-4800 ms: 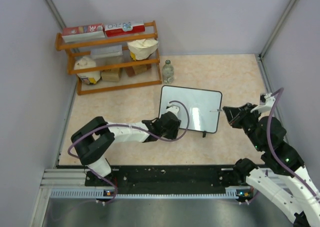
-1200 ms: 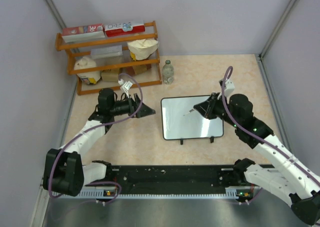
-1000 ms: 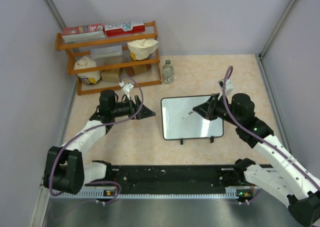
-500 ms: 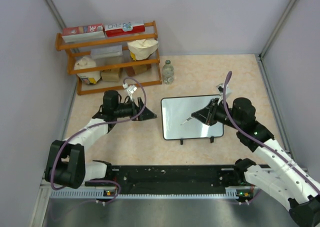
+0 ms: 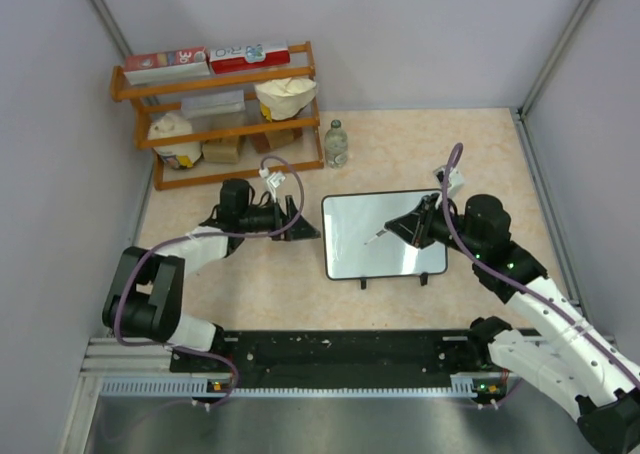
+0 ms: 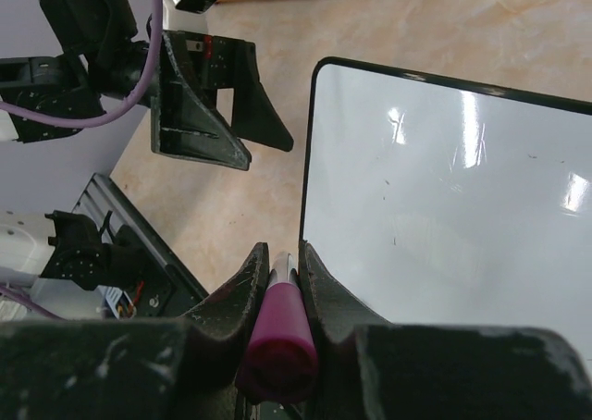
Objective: Write a sentence on the whiteboard
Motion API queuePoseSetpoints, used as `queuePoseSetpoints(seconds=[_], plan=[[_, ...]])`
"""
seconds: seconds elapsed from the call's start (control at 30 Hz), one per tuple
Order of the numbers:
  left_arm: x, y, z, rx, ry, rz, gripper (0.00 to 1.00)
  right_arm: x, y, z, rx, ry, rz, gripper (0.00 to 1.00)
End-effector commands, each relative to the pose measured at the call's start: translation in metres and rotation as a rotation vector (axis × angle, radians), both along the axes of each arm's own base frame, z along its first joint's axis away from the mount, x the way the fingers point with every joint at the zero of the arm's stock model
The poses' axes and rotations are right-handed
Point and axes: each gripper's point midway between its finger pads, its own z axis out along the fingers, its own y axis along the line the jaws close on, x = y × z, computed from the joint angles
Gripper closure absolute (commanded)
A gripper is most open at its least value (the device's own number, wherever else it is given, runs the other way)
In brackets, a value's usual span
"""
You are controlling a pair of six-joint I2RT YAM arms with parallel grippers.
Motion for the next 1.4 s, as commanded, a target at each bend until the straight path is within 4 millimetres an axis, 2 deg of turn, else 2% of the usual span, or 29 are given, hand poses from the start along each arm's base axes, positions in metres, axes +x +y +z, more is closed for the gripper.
queuePoseSetpoints(seconds=[0.0,0.03,0.1,0.13,0.17,0.3,0.33,0.4,0.5,0.57,0.67,0.73,0.87,1.03,1.17,1.23,1.27,1.37], plan=[[0.011,-0.029,0.022,-0.053,-0.13,-0.106,0.06,0.012,-0.001,0.014,0.005,-0.098,-0.015,1.0],[0.015,-0.035,0.025,-0.053,-0.145,-0.119,0.07,0.012,0.0,0.014,0.004,-0.1,-0.013,1.0],[0.015,-0.049,0.016,-0.039,-0.136,-0.147,0.07,0.014,0.001,0.014,0.009,-0.106,-0.01,1.0],[0.021,-0.053,0.018,-0.035,-0.15,-0.144,0.08,0.015,0.001,0.013,0.012,-0.104,-0.008,1.0],[0.023,-0.056,0.009,-0.025,-0.127,-0.146,0.08,0.016,0.001,0.012,0.015,-0.099,-0.006,1.0],[0.033,-0.062,0.002,-0.036,-0.113,-0.145,0.12,0.015,0.008,0.01,0.054,-0.075,0.06,1.0],[0.036,-0.063,0.002,-0.042,-0.118,-0.144,0.13,0.02,0.006,0.018,0.083,-0.098,0.059,1.0],[0.038,-0.066,0.002,-0.068,-0.121,-0.152,0.19,0.013,0.01,0.02,0.132,-0.078,0.117,1.0],[0.034,-0.068,0.003,-0.096,-0.12,-0.166,0.3,0.015,0.008,0.027,0.17,-0.097,0.138,1.0],[0.031,-0.069,0.005,-0.105,-0.121,-0.173,0.38,0.015,0.008,0.027,0.166,-0.1,0.139,1.0],[0.027,-0.069,0.004,-0.103,-0.118,-0.179,0.45,0.017,0.007,0.025,0.163,-0.099,0.13,1.0],[0.022,-0.07,0.001,-0.101,-0.109,-0.195,0.54,0.018,0.007,0.024,0.162,-0.096,0.123,1.0],[0.012,-0.068,-0.009,-0.081,-0.087,-0.204,0.62,0.022,0.004,0.024,0.153,-0.104,0.097,1.0],[0.002,-0.064,-0.021,-0.058,-0.062,-0.213,0.78,0.026,-0.002,0.021,0.118,-0.113,0.058,1.0],[-0.005,-0.06,-0.028,-0.033,-0.051,-0.214,0.84,0.029,-0.007,0.021,0.091,-0.126,0.031,1.0],[-0.007,-0.059,-0.03,-0.029,-0.048,-0.218,0.9,0.03,-0.008,0.019,0.08,-0.128,0.023,1.0],[-0.008,-0.058,-0.031,-0.027,-0.043,-0.22,0.98,0.031,-0.009,0.02,0.078,-0.131,0.015,1.0],[-0.01,-0.057,-0.033,-0.018,-0.04,-0.221,1.0,0.032,-0.009,0.02,0.074,-0.139,0.011,1.0]])
